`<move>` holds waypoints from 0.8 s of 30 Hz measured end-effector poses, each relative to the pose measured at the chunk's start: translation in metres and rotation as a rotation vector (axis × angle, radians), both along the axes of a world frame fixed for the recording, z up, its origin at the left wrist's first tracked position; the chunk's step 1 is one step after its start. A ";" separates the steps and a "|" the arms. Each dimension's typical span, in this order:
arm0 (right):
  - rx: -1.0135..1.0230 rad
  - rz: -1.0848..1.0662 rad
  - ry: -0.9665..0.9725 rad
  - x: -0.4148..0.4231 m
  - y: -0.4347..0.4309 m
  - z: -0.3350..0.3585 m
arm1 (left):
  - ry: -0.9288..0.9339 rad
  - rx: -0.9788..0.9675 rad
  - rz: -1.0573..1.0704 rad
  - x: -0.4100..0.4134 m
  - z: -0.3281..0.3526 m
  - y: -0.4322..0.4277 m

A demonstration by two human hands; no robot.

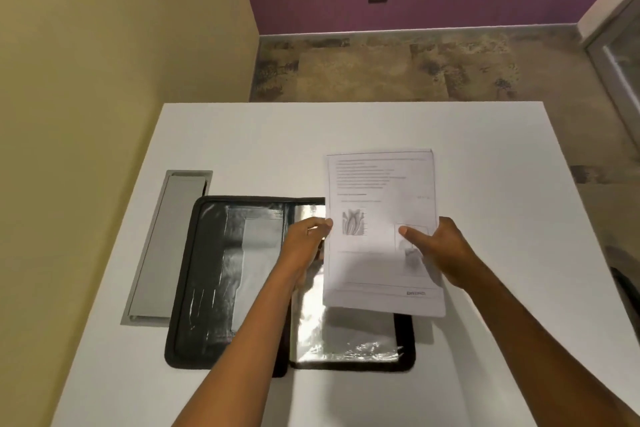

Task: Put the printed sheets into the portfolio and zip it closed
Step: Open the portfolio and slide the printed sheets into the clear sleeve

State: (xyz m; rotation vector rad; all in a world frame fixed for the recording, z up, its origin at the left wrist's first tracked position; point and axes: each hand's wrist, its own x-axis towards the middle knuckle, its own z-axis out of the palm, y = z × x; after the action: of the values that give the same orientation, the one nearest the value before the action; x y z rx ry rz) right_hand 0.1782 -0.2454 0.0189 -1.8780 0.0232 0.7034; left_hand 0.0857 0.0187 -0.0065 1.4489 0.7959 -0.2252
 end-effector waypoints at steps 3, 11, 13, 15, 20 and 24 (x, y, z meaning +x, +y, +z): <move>-0.053 -0.042 -0.010 0.024 0.005 -0.006 | -0.007 0.038 0.030 0.018 -0.016 0.021; -0.116 -0.071 -0.047 0.078 0.008 -0.016 | -0.031 0.871 -0.402 0.058 -0.068 0.053; -0.123 -0.067 -0.043 0.086 0.009 -0.018 | -0.040 0.941 -0.484 0.062 -0.076 0.056; -0.116 -0.066 -0.041 0.092 0.010 -0.019 | -0.053 0.992 -0.549 0.062 -0.084 0.058; -0.079 -0.066 -0.024 0.105 0.017 -0.017 | -0.102 1.095 -0.543 0.059 -0.090 0.059; -0.049 -0.077 -0.025 0.116 0.024 -0.011 | -0.112 1.065 -0.479 0.060 -0.092 0.060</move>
State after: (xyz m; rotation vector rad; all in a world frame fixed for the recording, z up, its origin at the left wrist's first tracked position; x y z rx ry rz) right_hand 0.2937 -0.2209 0.0074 -1.9221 0.0968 0.6318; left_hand 0.1458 0.0787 -0.0989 2.6337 0.4502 -0.0645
